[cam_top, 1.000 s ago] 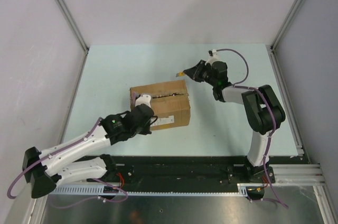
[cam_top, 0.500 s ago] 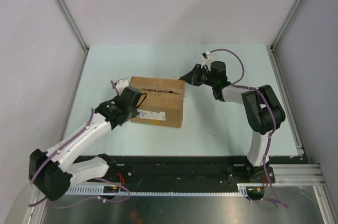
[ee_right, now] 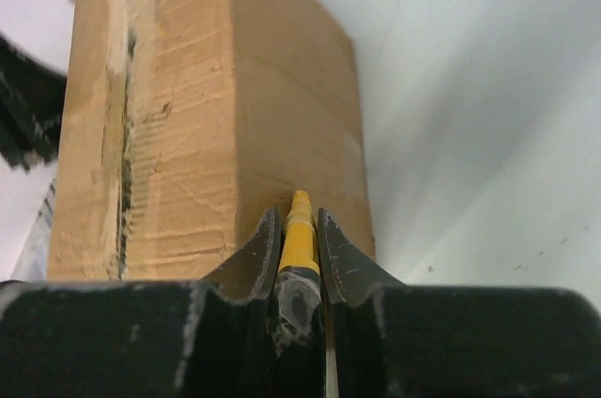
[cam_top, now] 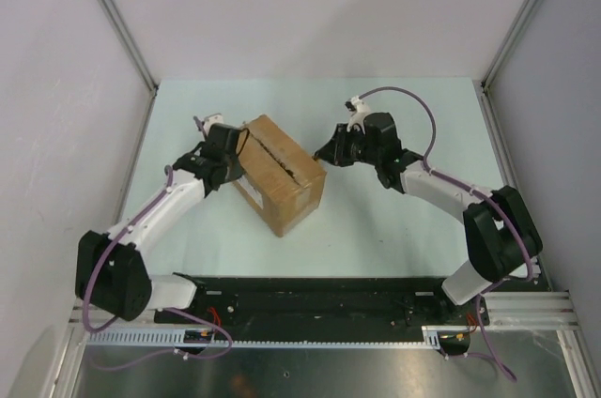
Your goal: Unpack the express box
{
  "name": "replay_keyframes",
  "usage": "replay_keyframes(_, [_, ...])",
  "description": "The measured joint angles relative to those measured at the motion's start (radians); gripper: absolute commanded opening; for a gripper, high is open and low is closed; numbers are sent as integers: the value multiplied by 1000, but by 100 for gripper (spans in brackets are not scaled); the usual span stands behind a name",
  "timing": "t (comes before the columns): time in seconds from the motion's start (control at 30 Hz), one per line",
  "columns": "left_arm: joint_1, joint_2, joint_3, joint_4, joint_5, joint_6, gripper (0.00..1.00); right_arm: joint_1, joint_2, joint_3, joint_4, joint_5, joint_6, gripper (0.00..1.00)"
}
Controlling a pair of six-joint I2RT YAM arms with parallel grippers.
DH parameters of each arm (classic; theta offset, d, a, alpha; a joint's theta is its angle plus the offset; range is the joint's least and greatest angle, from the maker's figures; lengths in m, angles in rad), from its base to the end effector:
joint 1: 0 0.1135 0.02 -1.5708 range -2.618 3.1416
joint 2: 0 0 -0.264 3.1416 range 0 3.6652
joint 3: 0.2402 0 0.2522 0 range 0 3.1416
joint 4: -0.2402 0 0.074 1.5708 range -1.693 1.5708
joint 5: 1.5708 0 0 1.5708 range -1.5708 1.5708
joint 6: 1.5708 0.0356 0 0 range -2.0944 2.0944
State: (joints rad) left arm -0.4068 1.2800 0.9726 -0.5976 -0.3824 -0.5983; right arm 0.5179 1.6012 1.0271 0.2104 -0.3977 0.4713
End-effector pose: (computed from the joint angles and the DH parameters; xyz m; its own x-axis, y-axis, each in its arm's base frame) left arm 0.2459 -0.0915 0.2653 -0.6843 -0.2742 -0.6757 -0.2784 0.9547 -0.1054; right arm 0.3113 0.1932 0.2567 -0.6254 0.1255 -0.7701 -0.5465 0.6340 0.5471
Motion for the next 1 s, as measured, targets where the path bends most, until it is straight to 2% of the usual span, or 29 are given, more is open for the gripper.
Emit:
replay_keyframes(0.23, [83, 188, 142, 120, 134, 129, 25, 106, -68, 0, -110, 155, -58, 0])
replay_keyframes(0.4, [111, 263, 204, 191, 167, 190, 30, 160, -101, 0, -158, 271, -80, 0])
replay_keyframes(0.53, [190, 269, 204, 205, 235, 179, 45, 194, -127, -3, -208, 314, -83, 0])
replay_keyframes(0.67, [251, 224, 191, 218, 262, 177, 52, 206, -181, -8, -271, 375, -114, 0])
replay_keyframes(0.73, [271, 170, 171, 218, 278, 172, 59, 188, -223, -8, -294, 406, -144, 0])
replay_keyframes(0.83, [285, 69, 143, 203, 336, 170, 64, 154, -294, -1, -312, 426, -204, 0])
replay_keyframes(1.0, [287, -108, 75, 192, 527, 173, 64, 185, -381, 50, -311, 343, -375, 0])
